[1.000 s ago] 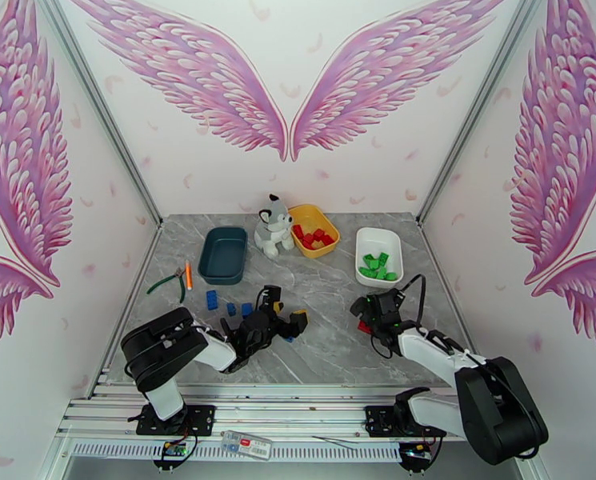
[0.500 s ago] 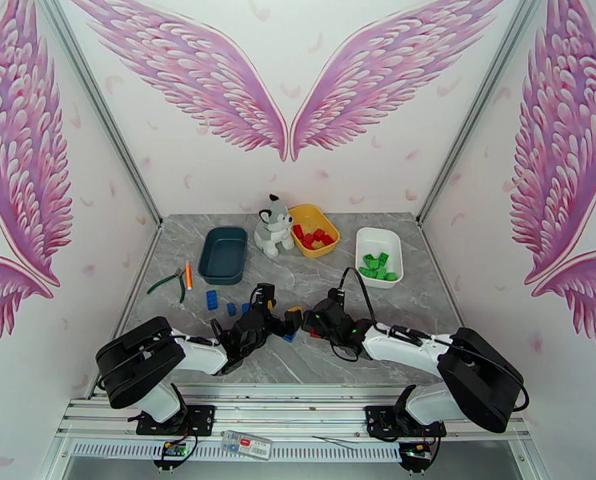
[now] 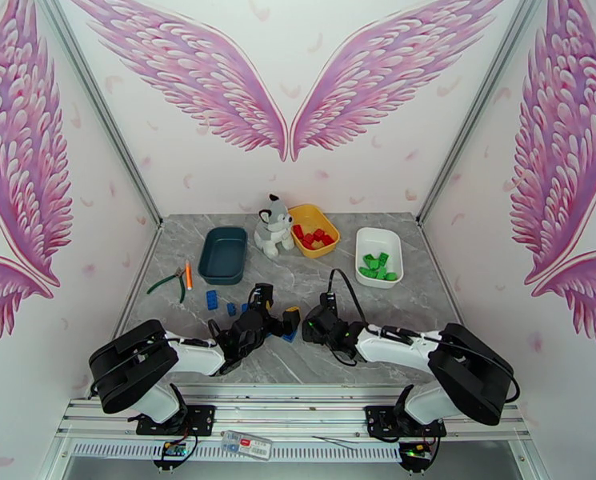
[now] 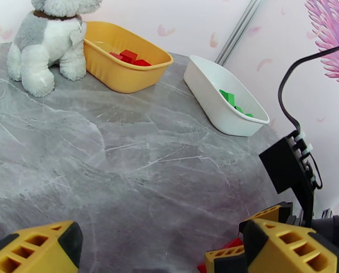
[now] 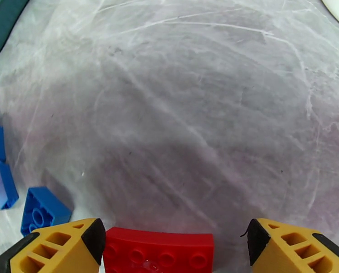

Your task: Sort the legos into containers by color

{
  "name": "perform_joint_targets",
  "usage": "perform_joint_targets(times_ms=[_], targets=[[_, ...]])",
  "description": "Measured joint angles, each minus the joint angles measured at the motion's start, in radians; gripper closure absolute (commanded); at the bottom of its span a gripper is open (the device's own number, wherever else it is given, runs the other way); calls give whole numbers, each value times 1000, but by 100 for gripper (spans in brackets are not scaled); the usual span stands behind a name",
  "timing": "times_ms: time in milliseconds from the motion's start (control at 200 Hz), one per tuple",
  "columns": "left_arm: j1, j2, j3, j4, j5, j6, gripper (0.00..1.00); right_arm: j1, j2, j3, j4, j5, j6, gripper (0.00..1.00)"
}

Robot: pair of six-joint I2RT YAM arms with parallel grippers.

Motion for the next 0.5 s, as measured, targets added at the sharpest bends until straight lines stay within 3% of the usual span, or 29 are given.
perform_joint_targets(times_ms=[260,430,500], targets=[[1,-5,-1,-13,0,0,1,14,-123,-44,-19,-15,-15,9],[6,-17,-8,-16,0,0,1,33,-195,-40,-71,-19,-30,25],[7,-26,-11,-16,0,0,1,37,-194,-32,-107,-19,-38,27]])
